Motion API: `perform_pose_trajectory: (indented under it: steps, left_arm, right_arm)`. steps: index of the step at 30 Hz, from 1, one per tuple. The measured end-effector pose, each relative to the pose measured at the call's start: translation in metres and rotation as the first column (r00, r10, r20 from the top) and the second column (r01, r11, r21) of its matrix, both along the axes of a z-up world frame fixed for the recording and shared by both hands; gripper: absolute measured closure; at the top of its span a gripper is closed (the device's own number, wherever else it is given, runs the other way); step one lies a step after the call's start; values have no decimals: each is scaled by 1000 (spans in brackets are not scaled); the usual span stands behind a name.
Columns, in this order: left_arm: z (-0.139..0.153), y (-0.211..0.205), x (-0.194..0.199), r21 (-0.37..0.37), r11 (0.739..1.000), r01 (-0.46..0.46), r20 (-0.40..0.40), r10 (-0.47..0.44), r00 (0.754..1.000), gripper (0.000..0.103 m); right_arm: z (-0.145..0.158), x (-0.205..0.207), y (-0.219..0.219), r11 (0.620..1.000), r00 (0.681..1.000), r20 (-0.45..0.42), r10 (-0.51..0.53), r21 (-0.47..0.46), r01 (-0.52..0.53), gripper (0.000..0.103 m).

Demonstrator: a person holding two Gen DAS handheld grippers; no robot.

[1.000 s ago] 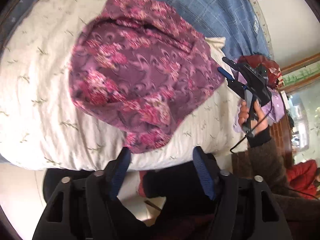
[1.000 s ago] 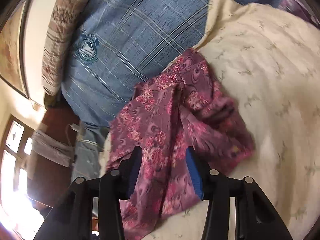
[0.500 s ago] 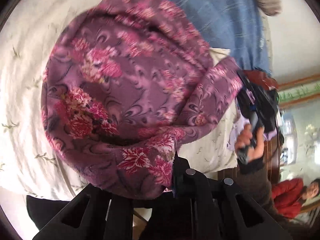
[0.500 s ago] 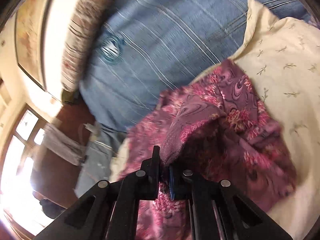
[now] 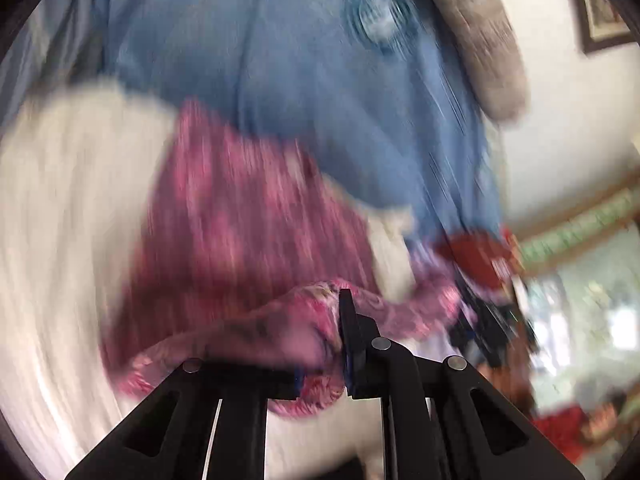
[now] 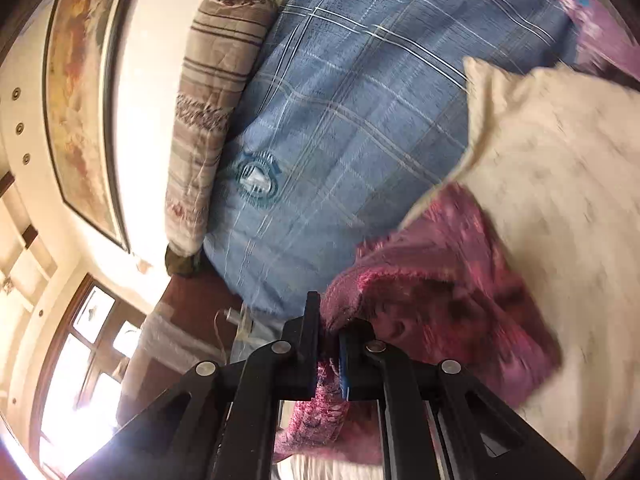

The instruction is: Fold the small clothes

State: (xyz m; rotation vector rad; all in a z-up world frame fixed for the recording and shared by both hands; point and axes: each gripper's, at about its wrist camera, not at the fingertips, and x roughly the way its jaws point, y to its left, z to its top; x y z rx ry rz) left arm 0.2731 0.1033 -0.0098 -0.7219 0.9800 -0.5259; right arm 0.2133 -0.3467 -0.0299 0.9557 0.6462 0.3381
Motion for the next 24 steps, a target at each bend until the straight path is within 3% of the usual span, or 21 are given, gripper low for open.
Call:
perform_pose_trajectory:
  steps: [1,3,4,6,8,10,11,16,19,23,24]
  left_arm:
    - [3,0,31,56,997,-59,0,59,998,72]
    - [-14,4,86,161,977,-143,-125,164,979,61]
    - [-26,9,101,155,975,-157,-194,186,963,68]
    - [-46,26,109,42,981,-187,-276,191,942,75]
    - [-48,37,92,27,980,-198,-238,198,951,72]
    - [-49,40,62,-6,985,-175,-210,170,963,47]
    - [-53,37,44,-26,987,-156,-203,147,968,43]
    - [-74,20,-36,-92,995,-27,-179,10,984,39]
    - [-92,10,-52,-61,998,12,-164,-22,986,39]
    - [-121,14,-45,-50,998,-31,-256,18,967,39]
    - [-126,17,-41,-48,997,-56,-275,40,961,39]
  right_arm:
    - [2,27,1,999,1000,-4,-8,-32,8,79]
    - [4,62,2,982,996,-64,-64,-183,51,71]
    - [1,72,4,967,990,-112,-83,-250,53,71]
    - [-4,63,6,976,992,-122,-39,-220,11,71]
    - [-9,39,9,976,993,-122,1,-216,-28,71]
    - [-19,10,11,975,988,-145,50,-206,-79,67]
    - [-26,-4,12,978,985,-159,66,-184,-96,66]
    - [-73,-50,19,990,966,-247,81,-90,-106,58]
    - [-96,-61,20,996,955,-294,50,-54,-69,58]
    - [-119,-62,19,1000,940,-342,-13,8,17,51]
    - [-123,-60,18,999,940,-339,-31,15,38,53]
